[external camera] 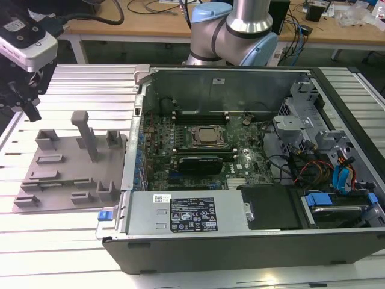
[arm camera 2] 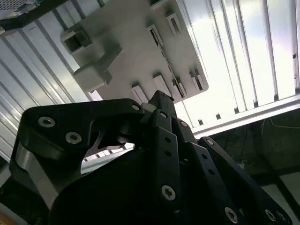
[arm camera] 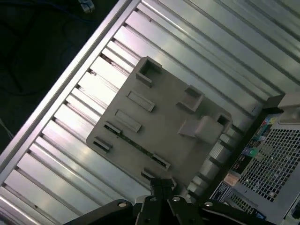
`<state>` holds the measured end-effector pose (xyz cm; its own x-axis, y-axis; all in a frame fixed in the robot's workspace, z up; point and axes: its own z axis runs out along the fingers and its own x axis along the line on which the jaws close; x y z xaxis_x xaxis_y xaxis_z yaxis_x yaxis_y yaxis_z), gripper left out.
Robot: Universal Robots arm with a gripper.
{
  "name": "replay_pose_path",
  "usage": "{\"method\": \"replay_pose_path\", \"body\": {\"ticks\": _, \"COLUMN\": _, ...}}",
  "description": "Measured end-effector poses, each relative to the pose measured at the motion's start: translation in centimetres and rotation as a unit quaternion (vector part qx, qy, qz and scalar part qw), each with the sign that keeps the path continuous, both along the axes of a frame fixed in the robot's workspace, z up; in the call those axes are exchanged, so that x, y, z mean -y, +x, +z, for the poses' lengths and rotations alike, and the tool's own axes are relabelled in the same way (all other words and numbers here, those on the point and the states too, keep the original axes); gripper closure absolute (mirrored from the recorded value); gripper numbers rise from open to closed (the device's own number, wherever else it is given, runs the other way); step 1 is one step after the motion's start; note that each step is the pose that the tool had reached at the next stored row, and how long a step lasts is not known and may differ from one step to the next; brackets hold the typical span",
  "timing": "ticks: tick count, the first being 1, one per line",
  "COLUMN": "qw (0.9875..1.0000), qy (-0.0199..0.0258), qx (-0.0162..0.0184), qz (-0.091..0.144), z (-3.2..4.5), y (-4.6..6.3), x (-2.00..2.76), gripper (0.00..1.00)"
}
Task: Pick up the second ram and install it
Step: 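Pick up the second ram and move it above second insertion slot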
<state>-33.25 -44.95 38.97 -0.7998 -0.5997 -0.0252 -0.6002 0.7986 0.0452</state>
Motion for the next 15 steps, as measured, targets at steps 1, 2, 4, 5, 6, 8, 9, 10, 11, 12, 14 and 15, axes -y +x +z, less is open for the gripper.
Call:
{"method": "replay_pose_path", "body": {"ticks": 1, "qw": 0.9999, "qy": 0.0000, "qx": 0.0000, "qz": 0.013, "z": 0.00, "y": 0.00, "x": 0.00, "gripper": 0.92}}
{"method": "replay_pose_path", "body": {"ticks": 2, "qw": 0.9998, "qy": 0.0000, "qx": 0.0000, "qz": 0.022, "z": 0.00, "y": 0.00, "x": 0.00, "gripper": 0.92}}
{"method": "replay_pose_path", "body": {"ticks": 4, "qw": 0.9991, "qy": 0.0000, "qx": 0.0000, "qz": 0.043, "z": 0.00, "y": 0.00, "x": 0.00, "gripper": 0.92}}
{"method": "replay_pose_path", "body": {"ticks": 5, "qw": 0.9984, "qy": 0.0000, "qx": 0.0000, "qz": 0.056, "z": 0.00, "y": 0.00, "x": 0.00, "gripper": 0.92}}
{"method": "replay_pose_path", "body": {"ticks": 6, "qw": 0.9975, "qy": 0.0000, "qx": 0.0000, "qz": 0.070, "z": 0.00, "y": 0.00, "x": 0.00, "gripper": 0.92}}
{"method": "replay_pose_path", "body": {"ticks": 8, "qw": 0.9955, "qy": 0.0000, "qx": 0.0000, "qz": 0.095, "z": 0.01, "y": 0.00, "x": 0.00, "gripper": 0.92}}
{"method": "replay_pose_path", "body": {"ticks": 9, "qw": 0.9944, "qy": 0.0000, "qx": 0.0000, "qz": 0.106, "z": 0.00, "y": 0.00, "x": 0.00, "gripper": 0.92}}
{"method": "replay_pose_path", "body": {"ticks": 10, "qw": 0.9931, "qy": 0.0000, "qx": 0.0000, "qz": 0.118, "z": 0.00, "y": 0.00, "x": 0.00, "gripper": 0.92}}
{"method": "replay_pose_path", "body": {"ticks": 11, "qw": 0.9919, "qy": 0.0000, "qx": 0.0000, "qz": 0.127, "z": 0.00, "y": 0.00, "x": 0.00, "gripper": 0.92}}
{"method": "replay_pose_path", "body": {"ticks": 12, "qw": 0.9904, "qy": 0.0000, "qx": 0.0000, "qz": 0.138, "z": 0.00, "y": 0.00, "x": 0.00, "gripper": 0.92}}
{"method": "replay_pose_path", "body": {"ticks": 14, "qw": 0.9871, "qy": 0.0000, "qx": 0.0000, "qz": 0.160, "z": 0.00, "y": 0.00, "x": 0.00, "gripper": 0.92}}
{"method": "replay_pose_path", "body": {"ticks": 15, "qw": 0.9854, "qy": 0.0000, "qx": 0.0000, "qz": 0.170, "z": 0.00, "y": 0.00, "x": 0.00, "gripper": 0.92}}
